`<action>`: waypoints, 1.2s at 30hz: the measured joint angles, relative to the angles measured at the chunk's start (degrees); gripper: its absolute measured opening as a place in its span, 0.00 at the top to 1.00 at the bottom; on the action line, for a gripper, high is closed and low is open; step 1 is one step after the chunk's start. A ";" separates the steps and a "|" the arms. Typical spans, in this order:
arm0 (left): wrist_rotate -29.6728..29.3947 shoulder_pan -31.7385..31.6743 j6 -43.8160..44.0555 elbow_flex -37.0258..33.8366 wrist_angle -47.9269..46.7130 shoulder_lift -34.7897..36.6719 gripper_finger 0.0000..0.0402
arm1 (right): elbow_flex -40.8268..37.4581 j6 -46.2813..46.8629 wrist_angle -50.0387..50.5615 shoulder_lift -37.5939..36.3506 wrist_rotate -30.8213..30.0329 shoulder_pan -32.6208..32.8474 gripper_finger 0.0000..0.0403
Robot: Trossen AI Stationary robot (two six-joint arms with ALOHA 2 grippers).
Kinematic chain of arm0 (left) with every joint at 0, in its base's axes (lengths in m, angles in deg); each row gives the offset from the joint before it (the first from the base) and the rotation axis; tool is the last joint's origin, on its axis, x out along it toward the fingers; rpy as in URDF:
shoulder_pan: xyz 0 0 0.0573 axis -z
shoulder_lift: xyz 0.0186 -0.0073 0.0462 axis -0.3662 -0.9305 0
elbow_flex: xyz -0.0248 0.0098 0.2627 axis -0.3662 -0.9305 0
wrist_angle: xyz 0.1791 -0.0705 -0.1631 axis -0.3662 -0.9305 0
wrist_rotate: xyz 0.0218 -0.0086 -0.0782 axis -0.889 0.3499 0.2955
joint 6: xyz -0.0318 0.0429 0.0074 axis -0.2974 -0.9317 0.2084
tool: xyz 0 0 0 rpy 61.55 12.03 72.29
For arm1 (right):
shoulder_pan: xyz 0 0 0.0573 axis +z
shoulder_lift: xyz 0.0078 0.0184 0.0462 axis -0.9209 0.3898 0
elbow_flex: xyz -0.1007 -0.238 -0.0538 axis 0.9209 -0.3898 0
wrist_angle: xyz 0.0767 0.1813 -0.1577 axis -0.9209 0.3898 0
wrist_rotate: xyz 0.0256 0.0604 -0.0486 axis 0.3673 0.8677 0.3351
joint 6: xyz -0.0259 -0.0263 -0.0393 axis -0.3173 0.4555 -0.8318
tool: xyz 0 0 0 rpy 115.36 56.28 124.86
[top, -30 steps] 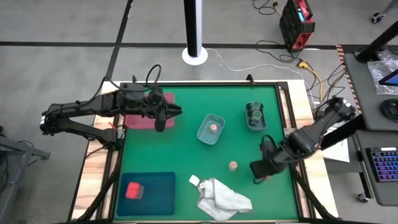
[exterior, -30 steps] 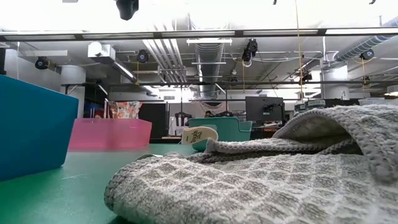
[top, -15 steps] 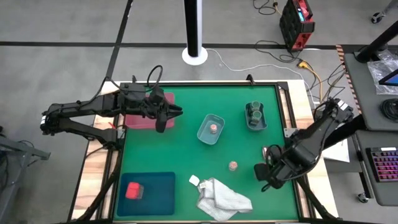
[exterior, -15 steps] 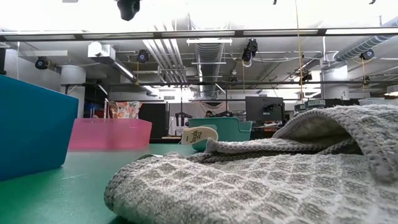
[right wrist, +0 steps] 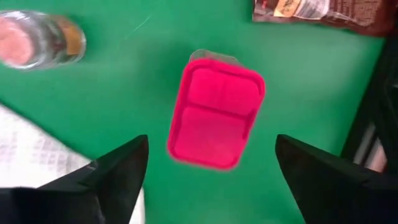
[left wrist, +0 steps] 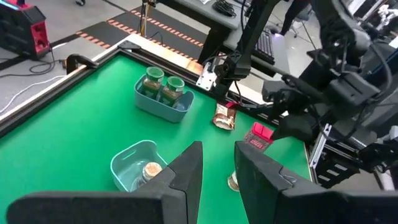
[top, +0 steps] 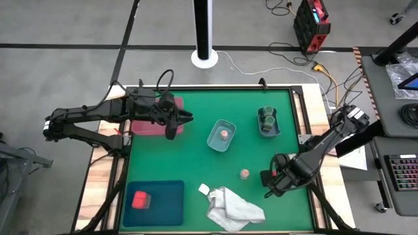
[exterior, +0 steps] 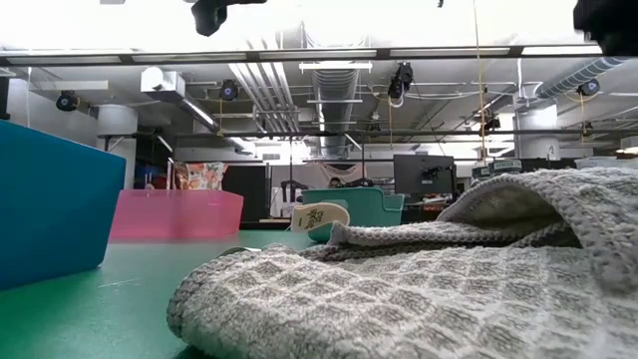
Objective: Sort spices by type
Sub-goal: Put the red seasoning can into the dark blue bin
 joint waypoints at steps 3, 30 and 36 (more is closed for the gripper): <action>-0.01 0.00 -1.69 0.00 0.02 -0.26 0.81 | -3.22 -0.22 -2.92 0.00 0.04 -0.26 0.13; 6.96 0.18 0.96 0.00 0.54 -1.05 0.81 | -1.98 -14.37 -8.09 -1.15 -2.53 -0.32 0.50; 11.10 1.88 1.04 0.00 5.03 -1.05 0.77 | 10.53 -34.69 -4.89 -2.48 -11.95 -5.07 0.50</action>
